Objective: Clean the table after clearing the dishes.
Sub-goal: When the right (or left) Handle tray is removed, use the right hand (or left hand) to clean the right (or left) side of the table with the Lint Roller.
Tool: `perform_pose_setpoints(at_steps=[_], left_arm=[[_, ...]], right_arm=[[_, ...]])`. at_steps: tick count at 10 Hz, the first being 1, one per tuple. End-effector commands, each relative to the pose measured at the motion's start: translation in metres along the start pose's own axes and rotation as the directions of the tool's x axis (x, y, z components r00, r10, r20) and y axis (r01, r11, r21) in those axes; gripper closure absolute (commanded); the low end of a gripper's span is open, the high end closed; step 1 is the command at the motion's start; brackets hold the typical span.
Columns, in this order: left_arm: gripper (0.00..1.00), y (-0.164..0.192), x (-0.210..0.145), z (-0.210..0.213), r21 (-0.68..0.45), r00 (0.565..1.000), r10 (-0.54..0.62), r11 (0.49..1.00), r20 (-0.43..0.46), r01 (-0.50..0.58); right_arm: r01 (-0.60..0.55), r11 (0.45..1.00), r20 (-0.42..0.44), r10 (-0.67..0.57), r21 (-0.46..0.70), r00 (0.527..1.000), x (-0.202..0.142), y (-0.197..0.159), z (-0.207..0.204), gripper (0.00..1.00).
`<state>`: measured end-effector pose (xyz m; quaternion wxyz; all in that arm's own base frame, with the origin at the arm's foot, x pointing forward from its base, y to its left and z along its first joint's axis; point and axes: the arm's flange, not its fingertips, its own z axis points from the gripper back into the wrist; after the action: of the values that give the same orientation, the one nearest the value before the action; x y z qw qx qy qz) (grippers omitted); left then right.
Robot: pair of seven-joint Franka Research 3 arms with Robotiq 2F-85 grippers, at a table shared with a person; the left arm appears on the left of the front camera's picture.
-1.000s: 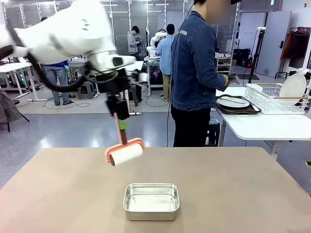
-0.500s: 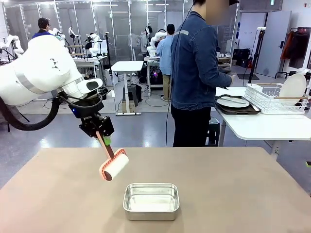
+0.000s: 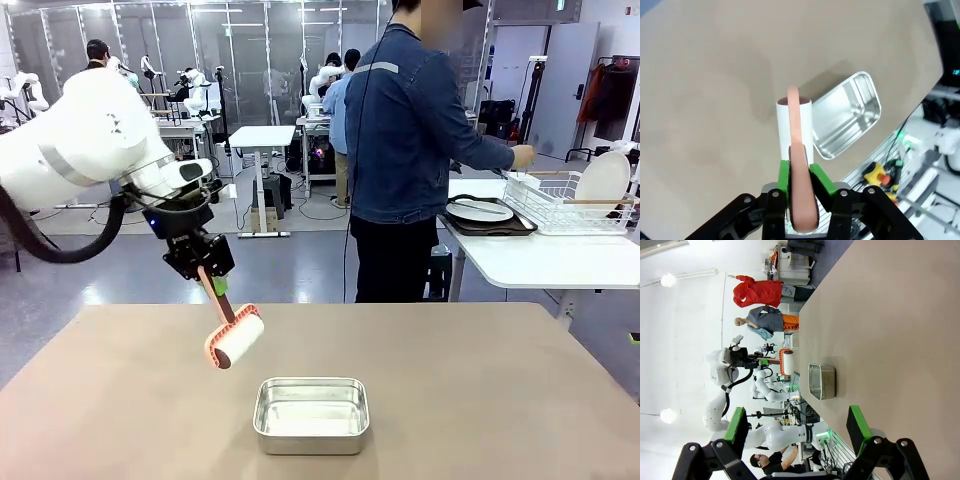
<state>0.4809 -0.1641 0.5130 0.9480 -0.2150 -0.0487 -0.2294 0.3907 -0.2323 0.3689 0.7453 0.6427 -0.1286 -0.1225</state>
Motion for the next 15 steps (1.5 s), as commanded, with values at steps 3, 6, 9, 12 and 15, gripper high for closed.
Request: perform_pose_setpoints(at_steps=[3, 6, 9, 12, 15], left_arm=[[0.77, 0.057, -0.038, -0.05, -0.17, 0.966, 0.185, 0.973, 0.181, -0.155], [0.77, 0.091, -0.046, -0.079, -0.225, 0.918, 0.282, 0.949, 0.279, -0.223], [0.77, 0.124, -0.046, -0.095, -0.307, 0.897, 0.355, 0.912, 0.262, -0.272], [0.77, 0.167, -0.054, -0.111, -0.325, 0.895, 0.365, 0.905, 0.257, -0.275], [0.77, 0.217, -0.077, -0.127, -0.388, 0.918, 0.346, 0.886, 0.193, -0.252]], right_arm=[[-0.015, 1.0, -0.001, 0.015, 0.006, 1.0, -0.002, 0.002, 0.0, 0.0], [-0.015, 1.0, -0.001, 0.015, 0.006, 1.0, -0.002, 0.002, 0.0, 0.0], [-0.015, 1.0, -0.001, 0.015, 0.006, 1.0, -0.002, 0.002, 0.0, 0.0], [-0.015, 1.0, -0.001, 0.015, 0.006, 1.0, -0.002, 0.002, 0.0, 0.0], [-0.015, 1.0, -0.001, 0.015, 0.006, 1.0, -0.002, 0.002, 0.0, 0.0]])
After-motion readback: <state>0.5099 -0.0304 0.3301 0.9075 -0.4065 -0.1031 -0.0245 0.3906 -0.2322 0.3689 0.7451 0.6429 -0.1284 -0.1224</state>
